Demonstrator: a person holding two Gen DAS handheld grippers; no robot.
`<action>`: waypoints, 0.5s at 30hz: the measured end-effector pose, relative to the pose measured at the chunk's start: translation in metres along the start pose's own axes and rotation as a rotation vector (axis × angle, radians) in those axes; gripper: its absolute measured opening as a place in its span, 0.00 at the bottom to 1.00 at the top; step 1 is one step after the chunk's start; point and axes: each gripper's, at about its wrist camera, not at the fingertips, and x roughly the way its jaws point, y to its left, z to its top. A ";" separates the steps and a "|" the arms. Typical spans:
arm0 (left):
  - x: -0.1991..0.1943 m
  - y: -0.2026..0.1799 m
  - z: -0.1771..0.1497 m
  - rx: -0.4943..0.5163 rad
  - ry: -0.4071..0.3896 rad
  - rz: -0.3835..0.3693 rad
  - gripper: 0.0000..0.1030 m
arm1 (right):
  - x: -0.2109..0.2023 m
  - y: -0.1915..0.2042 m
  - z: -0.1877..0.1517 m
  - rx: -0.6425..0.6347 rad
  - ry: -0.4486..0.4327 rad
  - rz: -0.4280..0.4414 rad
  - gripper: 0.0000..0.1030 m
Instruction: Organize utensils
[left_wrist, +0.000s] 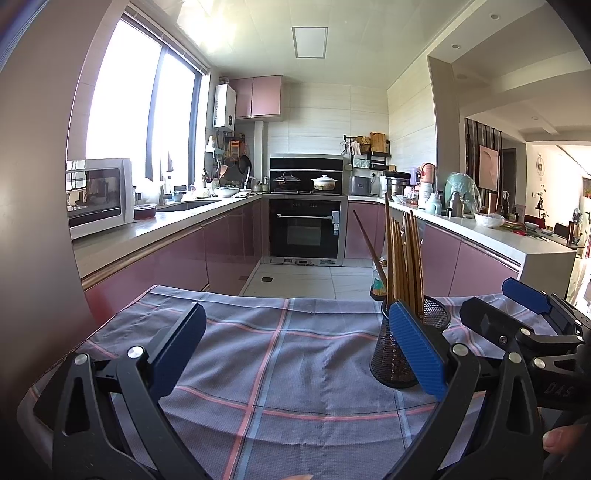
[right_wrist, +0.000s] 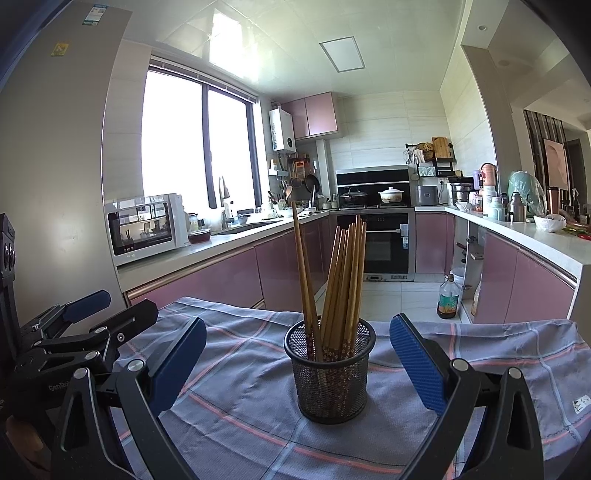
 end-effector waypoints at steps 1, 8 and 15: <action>0.000 -0.001 0.000 0.000 0.000 0.000 0.95 | 0.000 0.000 0.000 0.000 0.000 0.000 0.93; 0.000 0.000 0.000 -0.001 0.001 0.000 0.95 | 0.000 -0.001 0.000 0.002 0.000 0.001 0.93; 0.000 0.000 0.000 -0.001 0.002 0.000 0.95 | -0.001 -0.001 0.000 0.001 -0.001 0.001 0.93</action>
